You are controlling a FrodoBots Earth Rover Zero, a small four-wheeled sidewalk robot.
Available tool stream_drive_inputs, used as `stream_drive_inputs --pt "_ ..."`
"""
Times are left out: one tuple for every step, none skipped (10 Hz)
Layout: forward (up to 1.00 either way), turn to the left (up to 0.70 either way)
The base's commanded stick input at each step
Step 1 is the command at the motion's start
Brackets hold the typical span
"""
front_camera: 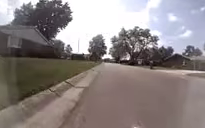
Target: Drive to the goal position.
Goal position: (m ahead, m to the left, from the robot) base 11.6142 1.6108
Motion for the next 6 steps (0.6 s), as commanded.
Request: stream_drive_inputs --pt "1.00 -0.37" --pt "1.00 -0.07" --pt "1.00 0.00" --pt "1.00 0.00" --pt "1.00 0.00" --pt "1.00 0.00"
